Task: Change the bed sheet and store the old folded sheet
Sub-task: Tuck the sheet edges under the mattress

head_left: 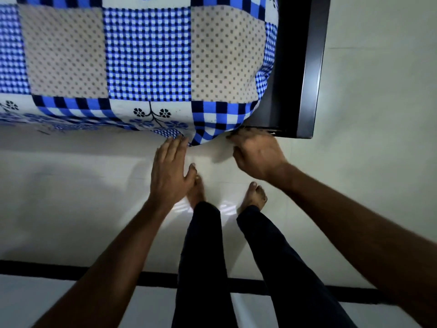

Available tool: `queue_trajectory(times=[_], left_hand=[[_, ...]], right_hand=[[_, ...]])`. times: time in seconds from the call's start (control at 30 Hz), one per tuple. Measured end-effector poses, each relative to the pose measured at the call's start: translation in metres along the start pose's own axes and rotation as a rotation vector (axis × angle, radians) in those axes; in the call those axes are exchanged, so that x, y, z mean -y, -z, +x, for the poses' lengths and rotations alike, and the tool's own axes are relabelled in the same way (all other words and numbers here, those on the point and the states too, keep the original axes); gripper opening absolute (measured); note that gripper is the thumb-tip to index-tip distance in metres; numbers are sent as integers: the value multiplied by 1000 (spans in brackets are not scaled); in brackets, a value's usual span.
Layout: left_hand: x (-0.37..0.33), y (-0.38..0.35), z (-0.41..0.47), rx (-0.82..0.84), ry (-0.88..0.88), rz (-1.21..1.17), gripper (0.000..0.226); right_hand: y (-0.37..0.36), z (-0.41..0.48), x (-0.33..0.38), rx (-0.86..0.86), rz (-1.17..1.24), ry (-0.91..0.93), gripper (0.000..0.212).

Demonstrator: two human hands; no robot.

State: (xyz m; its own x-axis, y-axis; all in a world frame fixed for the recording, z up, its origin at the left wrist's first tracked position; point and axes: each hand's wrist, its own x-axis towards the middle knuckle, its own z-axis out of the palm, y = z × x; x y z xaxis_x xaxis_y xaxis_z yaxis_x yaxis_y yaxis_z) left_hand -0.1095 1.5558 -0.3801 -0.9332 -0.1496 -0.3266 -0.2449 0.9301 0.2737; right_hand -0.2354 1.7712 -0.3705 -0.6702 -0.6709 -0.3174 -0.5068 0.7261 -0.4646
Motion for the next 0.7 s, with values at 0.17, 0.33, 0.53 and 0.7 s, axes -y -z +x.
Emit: queue_trajectory(times=[0.17, 0.33, 0.53, 0.7], left_hand=[[13, -4, 38, 27, -157, 123, 56], [15, 0, 41, -74, -195, 20, 39], [28, 1, 30, 70, -210, 82, 69], [30, 9, 37, 23, -228, 6, 61]], right_hand=[[-45, 3, 44, -88, 92, 80, 49], [-65, 26, 76, -142, 39, -129, 52], [-81, 33, 100, -45, -40, -328, 69], [-77, 44, 110, -136, -8, -416, 65]])
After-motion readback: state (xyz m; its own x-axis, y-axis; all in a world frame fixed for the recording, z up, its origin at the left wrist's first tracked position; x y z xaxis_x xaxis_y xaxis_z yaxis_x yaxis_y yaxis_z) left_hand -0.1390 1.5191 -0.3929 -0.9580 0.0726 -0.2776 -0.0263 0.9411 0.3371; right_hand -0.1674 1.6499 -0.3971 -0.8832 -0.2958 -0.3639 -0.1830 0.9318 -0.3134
